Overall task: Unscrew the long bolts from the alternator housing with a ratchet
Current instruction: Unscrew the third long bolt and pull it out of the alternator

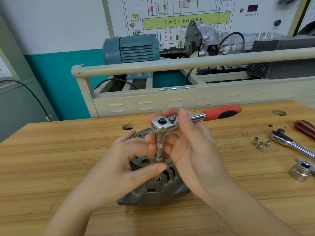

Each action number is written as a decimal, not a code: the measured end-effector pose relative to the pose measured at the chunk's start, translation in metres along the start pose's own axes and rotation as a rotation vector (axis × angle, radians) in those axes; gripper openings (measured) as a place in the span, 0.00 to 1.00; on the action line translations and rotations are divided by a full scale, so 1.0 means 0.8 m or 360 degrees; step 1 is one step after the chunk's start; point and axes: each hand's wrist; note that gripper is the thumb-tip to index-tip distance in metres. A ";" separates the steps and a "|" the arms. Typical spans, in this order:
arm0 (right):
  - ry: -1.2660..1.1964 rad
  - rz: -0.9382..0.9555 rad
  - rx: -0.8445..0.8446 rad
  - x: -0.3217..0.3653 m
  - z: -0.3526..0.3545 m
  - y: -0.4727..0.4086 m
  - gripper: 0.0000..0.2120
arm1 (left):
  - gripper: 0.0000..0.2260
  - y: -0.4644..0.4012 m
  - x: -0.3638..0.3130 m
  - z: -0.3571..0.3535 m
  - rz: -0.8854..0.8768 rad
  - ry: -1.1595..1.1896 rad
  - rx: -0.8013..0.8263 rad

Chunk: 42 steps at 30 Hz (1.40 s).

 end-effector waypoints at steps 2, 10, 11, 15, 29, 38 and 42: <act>0.0020 0.0021 0.0017 0.000 -0.001 0.000 0.11 | 0.17 0.000 0.001 -0.003 0.0050 -0.0002 -0.0063; -0.0018 0.0019 -0.0008 -0.002 0.001 -0.001 0.11 | 0.20 -0.001 0.000 -0.003 0.0080 -0.0094 -0.0073; -0.0016 0.0017 -0.0016 -0.002 0.002 0.000 0.11 | 0.20 0.000 0.001 -0.001 0.0052 -0.0084 -0.0014; 0.0073 0.0063 -0.0017 -0.002 0.002 0.000 0.10 | 0.16 0.001 0.003 0.000 0.0117 -0.0056 -0.0033; 0.0100 -0.0011 0.0004 0.000 0.007 -0.003 0.13 | 0.21 -0.001 0.004 -0.003 0.0188 -0.0187 0.0008; 0.0369 0.0226 0.0111 -0.006 -0.001 0.003 0.11 | 0.25 -0.005 0.001 -0.004 0.0095 -0.0102 -0.0097; 0.0143 0.0081 0.0045 -0.003 0.003 0.000 0.10 | 0.25 -0.002 0.002 -0.005 -0.0060 -0.0448 0.0050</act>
Point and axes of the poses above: each hand's wrist, its own y-axis away from the middle knuckle, its own z-axis out of the back of the hand, x = y × z, and after that the axes turned 8 degrees about -y, right-handed
